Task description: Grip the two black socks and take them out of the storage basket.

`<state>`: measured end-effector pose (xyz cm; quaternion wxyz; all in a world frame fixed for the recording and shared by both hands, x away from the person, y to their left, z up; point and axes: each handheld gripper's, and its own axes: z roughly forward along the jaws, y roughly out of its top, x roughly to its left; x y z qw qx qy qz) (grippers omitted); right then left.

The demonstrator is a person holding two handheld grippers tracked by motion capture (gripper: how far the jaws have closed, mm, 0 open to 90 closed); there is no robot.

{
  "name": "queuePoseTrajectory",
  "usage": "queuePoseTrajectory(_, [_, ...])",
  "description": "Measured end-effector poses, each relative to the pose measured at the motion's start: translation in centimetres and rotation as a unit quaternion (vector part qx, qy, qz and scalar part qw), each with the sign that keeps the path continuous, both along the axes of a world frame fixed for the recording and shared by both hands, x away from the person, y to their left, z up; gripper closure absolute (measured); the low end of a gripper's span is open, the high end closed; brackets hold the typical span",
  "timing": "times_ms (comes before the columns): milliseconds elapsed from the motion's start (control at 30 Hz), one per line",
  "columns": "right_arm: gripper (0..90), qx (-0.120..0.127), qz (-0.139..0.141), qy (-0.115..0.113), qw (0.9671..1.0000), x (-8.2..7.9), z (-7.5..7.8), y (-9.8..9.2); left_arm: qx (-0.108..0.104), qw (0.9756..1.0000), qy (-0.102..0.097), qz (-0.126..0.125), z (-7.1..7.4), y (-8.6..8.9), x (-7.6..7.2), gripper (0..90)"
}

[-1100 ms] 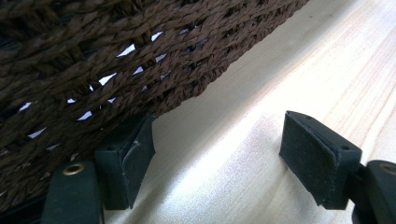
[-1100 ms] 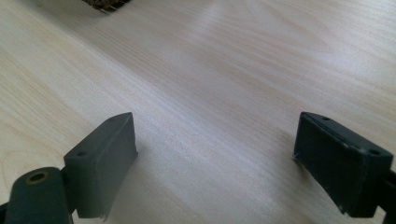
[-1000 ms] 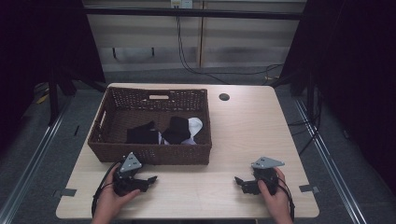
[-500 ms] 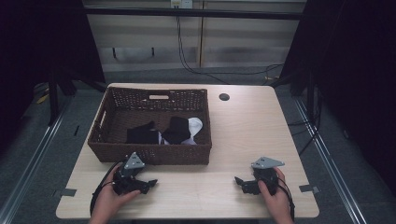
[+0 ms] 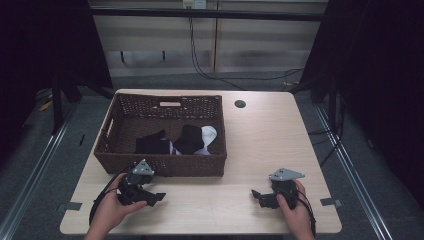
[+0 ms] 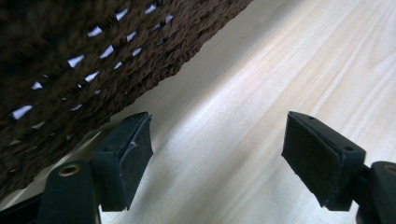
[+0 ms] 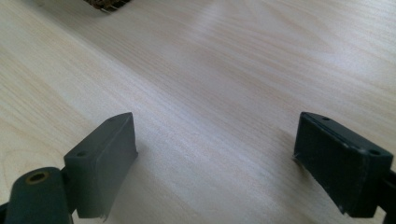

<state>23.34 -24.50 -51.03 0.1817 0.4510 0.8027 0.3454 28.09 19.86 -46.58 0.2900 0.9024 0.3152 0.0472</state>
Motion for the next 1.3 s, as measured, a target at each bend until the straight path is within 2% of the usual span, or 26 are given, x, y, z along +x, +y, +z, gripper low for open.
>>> queuePoseTrajectory(133, [12.1,0.000,0.000,0.000,1.0000,0.0,0.0,0.0,0.018,0.9998,0.006,-0.010,0.7,0.0,0.3,23.7])
queuePoseTrajectory(167, [12.0,0.000,0.000,0.000,1.0000,0.0,0.0,0.0,0.023,0.9996,0.012,-0.012,0.9,-0.1,0.5,23.7])
queuePoseTrajectory(333, [12.1,0.000,0.000,-0.001,1.0000,0.0,0.0,0.0,0.033,0.9989,0.029,-0.019,1.5,-0.3,0.6,23.7])
queuePoseTrajectory(400, [12.0,0.000,0.000,0.000,1.0000,0.0,0.0,0.0,0.042,0.9983,0.029,-0.027,2.0,-0.4,0.6,23.7])
queuePoseTrajectory(633, [12.1,-0.001,0.001,-0.002,1.0000,0.0,0.0,0.0,0.046,0.9973,0.050,-0.029,4.0,-0.3,0.9,23.8])
queuePoseTrajectory(900, [12.1,-0.001,0.001,-0.001,1.0000,0.0,0.0,0.0,0.037,0.9973,0.051,-0.036,7.4,-0.4,2.0,23.7])
queuePoseTrajectory(1000, [12.0,-0.001,0.001,-0.001,1.0000,0.0,0.0,0.0,0.031,0.9980,0.043,-0.036,9.1,-0.6,2.6,23.7])
queuePoseTrajectory(1100, [12.0,-0.001,0.002,-0.002,1.0000,0.0,0.0,0.0,0.024,0.9985,0.035,-0.035,10.6,-0.8,3.5,23.7])
queuePoseTrajectory(1167, [12.0,-0.001,0.001,-0.001,1.0000,0.0,0.0,0.0,0.030,0.9987,0.026,-0.032,11.4,-1.1,4.3,23.6])
queuePoseTrajectory(1200, [12.1,-0.001,0.001,-0.002,1.0000,0.0,0.0,0.0,0.027,0.9991,0.025,-0.023,11.9,-1.4,5.3,23.4])
queuePoseTrajectory(1233, [12.0,-0.001,0.001,-0.001,1.0000,0.0,0.0,0.0,0.027,0.9991,0.025,-0.023,11.9,-1.4,5.3,23.4])
queuePoseTrajectory(1300, [12.0,0.000,0.001,-0.001,1.0000,0.0,0.0,0.0,0.021,0.9993,0.024,-0.016,12.0,-1.7,6.4,23.4])
